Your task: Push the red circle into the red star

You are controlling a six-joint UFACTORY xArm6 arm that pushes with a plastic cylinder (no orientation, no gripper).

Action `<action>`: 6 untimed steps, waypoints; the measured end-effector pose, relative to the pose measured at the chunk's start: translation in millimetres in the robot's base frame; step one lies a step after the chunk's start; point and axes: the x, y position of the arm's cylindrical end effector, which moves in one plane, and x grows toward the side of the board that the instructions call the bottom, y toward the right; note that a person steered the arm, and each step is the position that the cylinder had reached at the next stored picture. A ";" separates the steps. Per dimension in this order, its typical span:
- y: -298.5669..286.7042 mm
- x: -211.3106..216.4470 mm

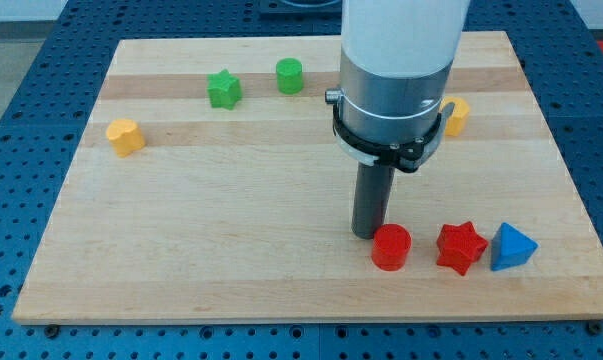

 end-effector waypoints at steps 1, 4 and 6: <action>-33.0 0.4; 40.2 25.0; -20.7 4.5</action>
